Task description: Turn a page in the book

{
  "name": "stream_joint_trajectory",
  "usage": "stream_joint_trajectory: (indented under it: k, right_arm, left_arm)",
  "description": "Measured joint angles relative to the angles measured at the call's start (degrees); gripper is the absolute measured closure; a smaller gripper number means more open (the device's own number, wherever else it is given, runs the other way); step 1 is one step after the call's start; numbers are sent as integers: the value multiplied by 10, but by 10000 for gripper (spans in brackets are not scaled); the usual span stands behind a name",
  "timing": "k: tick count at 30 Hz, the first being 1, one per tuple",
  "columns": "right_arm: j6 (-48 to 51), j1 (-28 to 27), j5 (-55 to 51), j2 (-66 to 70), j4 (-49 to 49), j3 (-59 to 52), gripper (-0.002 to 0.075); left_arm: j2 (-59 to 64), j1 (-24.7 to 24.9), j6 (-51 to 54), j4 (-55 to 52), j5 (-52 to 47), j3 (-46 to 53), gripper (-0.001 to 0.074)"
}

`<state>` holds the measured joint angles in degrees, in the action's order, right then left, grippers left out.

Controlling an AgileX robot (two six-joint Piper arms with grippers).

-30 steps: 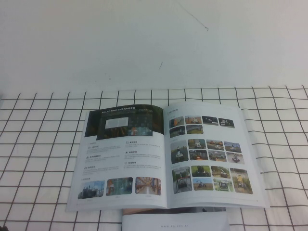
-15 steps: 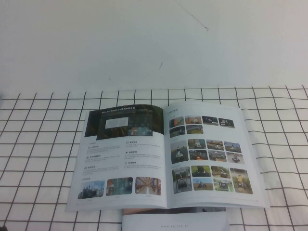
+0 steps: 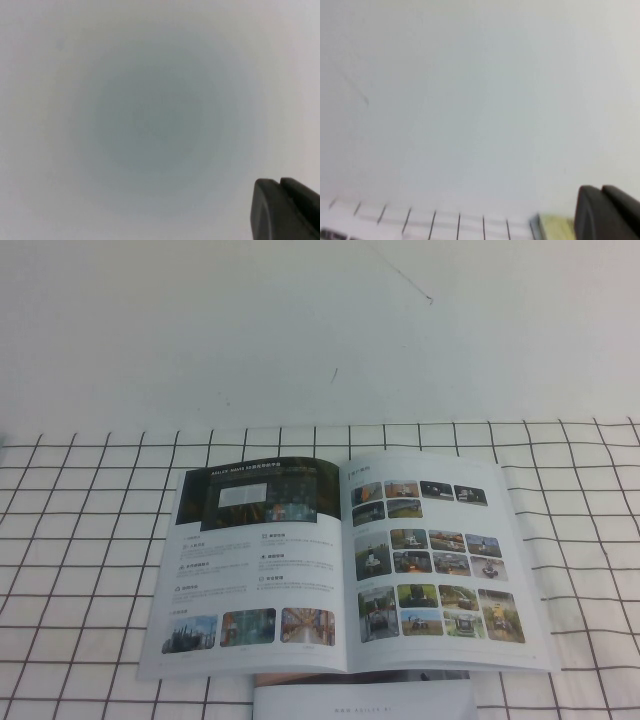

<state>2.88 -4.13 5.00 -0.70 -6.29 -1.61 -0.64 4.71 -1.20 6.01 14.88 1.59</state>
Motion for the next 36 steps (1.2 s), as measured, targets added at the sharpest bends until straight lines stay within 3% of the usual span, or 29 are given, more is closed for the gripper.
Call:
stream_joint_trajectory:
  k: [3, 8, 19, 29, 36]
  right_arm:
    - [14, 0, 72, 0, -2, 0, 725]
    - [117, 0, 142, 0, -4, 0, 725]
    - [86, 0, 237, 0, 21, 0, 725]
    - [87, 0, -126, 0, 10, 151, 725]
    - [90, 0, -338, 60, 144, 231, 725]
  left_arm:
    - [0, 0, -15, 0, 81, 0, 737]
    - [0, 0, -17, 0, 155, 0, 737]
    - [0, 0, -26, 0, 142, -13, 737]
    - [21, 0, 6, -14, -232, -224, 737]
    - [108, 0, -17, 27, -335, -249, 737]
